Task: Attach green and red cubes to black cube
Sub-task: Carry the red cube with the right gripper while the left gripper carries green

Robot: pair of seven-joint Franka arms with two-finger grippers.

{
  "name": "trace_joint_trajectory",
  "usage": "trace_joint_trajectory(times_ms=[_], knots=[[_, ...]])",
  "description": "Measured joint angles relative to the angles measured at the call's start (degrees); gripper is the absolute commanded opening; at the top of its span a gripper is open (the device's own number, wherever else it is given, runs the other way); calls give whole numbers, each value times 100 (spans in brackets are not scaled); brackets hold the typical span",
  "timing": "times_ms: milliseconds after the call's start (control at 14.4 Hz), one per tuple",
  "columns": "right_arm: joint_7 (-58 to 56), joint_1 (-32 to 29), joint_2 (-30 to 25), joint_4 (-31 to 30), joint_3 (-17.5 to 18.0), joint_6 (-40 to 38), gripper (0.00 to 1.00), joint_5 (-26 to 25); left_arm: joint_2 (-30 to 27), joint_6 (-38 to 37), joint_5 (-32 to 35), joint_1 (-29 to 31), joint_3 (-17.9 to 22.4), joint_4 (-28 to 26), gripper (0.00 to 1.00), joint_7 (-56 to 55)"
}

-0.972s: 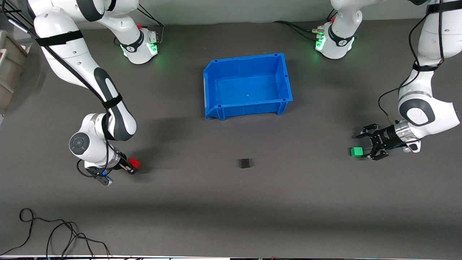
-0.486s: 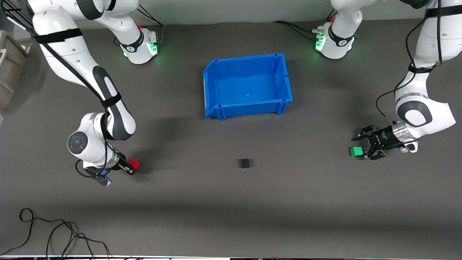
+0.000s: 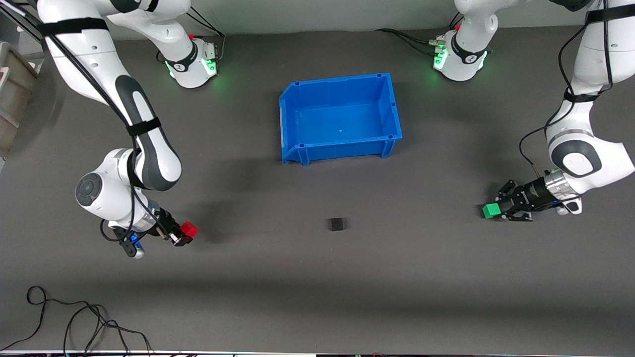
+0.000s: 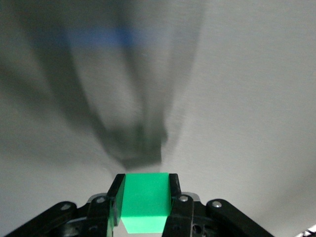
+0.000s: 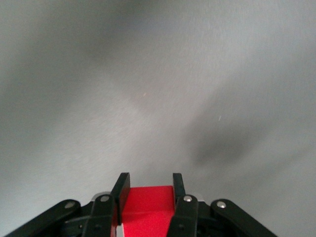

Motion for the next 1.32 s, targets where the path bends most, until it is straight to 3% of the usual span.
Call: trace_joint_trajectory(times_ms=[208,417,903,1319], knots=[[1319,121,-22,584,8,-864,0,6,-16,-352,87,-54,-16,288,25,-192],[2597,404,-1,1067,17,-1403,0,6,-38,-811,625,-240,-43,673,24,-524],[4961,1395,248,1436,28,-1509,0,-353,-17,-954,779,-1262,-66,953,22,-815],[6746,2114,1249,2402,32,-1503,0,-402,117,-444,778,-2063,-75,1015,18,-1373]])
